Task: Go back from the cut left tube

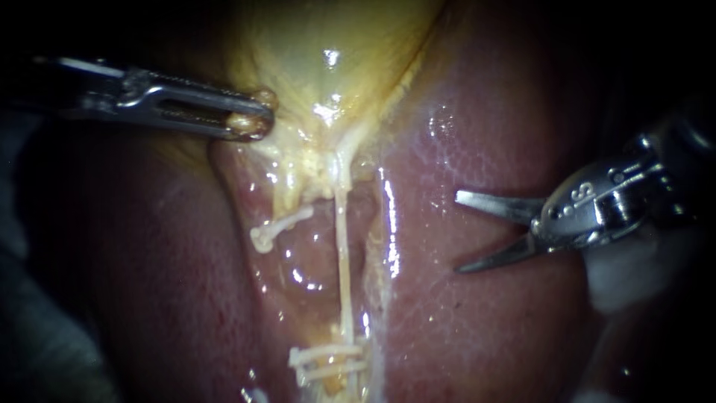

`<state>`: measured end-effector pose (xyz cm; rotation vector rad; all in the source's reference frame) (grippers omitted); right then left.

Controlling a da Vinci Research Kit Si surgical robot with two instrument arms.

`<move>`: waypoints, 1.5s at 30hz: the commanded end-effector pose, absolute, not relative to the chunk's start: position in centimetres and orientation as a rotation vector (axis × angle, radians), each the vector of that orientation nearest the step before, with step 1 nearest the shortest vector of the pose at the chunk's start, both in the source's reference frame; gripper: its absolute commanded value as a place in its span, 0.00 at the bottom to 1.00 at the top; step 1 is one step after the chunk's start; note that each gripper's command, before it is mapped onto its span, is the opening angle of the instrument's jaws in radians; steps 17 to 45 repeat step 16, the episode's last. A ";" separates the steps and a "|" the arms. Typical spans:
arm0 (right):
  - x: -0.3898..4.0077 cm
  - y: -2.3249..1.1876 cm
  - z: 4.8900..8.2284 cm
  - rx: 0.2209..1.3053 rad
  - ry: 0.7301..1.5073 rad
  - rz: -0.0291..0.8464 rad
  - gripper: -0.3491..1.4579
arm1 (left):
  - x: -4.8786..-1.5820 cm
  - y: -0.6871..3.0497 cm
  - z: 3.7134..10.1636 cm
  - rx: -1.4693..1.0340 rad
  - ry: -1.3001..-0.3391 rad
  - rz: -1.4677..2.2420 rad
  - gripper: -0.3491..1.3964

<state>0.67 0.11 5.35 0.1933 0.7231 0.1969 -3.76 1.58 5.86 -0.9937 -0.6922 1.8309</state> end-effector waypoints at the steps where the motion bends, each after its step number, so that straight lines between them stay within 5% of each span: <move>1: 0.67 0.11 5.35 0.194 0.724 0.196 0.99 | -3.78 1.58 5.88 -0.990 -0.697 1.836 0.00; 45: 0.68 0.10 5.35 0.200 0.728 0.194 0.99 | -3.79 1.58 5.95 -0.989 -0.701 1.842 0.00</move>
